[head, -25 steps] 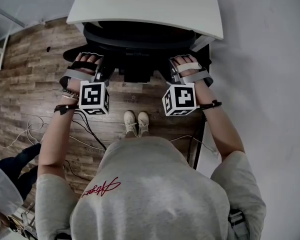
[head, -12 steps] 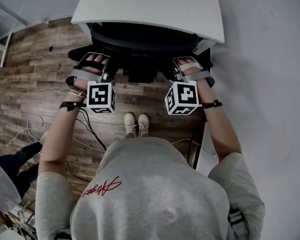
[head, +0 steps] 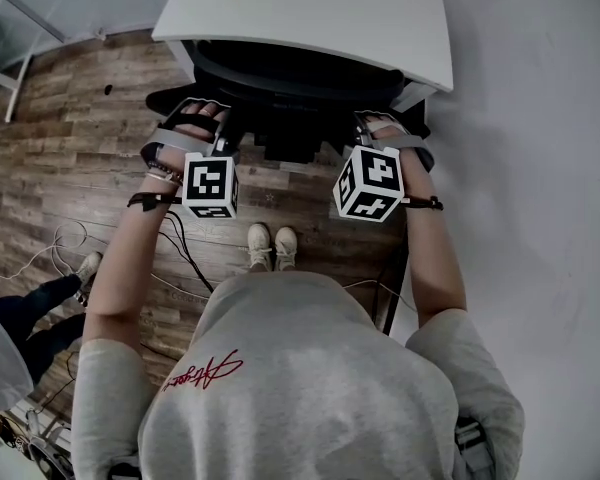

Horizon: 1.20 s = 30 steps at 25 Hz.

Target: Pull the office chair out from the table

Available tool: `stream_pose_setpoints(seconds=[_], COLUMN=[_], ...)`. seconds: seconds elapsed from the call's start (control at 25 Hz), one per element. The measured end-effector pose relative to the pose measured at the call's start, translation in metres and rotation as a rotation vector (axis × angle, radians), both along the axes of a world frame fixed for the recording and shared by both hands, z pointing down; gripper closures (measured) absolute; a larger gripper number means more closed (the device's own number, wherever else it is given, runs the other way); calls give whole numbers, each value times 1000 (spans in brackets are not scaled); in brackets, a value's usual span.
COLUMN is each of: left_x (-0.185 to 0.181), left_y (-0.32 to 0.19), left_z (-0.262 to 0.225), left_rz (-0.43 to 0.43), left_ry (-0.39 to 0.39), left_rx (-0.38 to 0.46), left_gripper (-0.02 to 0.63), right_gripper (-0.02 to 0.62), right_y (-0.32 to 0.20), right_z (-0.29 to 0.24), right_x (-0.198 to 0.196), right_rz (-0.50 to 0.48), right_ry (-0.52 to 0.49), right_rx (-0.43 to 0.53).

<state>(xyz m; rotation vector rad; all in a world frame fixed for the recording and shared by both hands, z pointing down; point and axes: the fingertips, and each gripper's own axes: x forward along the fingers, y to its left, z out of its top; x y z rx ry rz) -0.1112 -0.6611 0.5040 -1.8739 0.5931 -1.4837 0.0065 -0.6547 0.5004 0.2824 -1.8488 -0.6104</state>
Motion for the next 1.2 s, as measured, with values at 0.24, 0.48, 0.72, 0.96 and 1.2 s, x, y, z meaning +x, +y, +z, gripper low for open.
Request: stream_pose_setpoints(seconds=[0.24, 0.48, 0.72, 0.96, 1.2], left_x=[1, 3, 16, 23, 39], left_y=[1, 1, 10, 12, 18], left_z=[-2, -3, -10, -12, -5], left_rz=[-15, -32, -38, -40, -49], left_ry=[5, 9, 8, 4, -4], left_rx=[-18, -24, -9, 19, 21], left_gripper=[506, 506, 508, 509, 508], right_gripper=[492, 492, 492, 495, 495], right_y=[1, 0, 8, 9, 13], right_z=[-2, -3, -9, -11, -4], right_x=[0, 2, 14, 21, 38], right_rz=[-18, -18, -26, -40, -46], right_ry=[1, 6, 11, 9, 5], right_rx=[30, 6, -15, 7, 16])
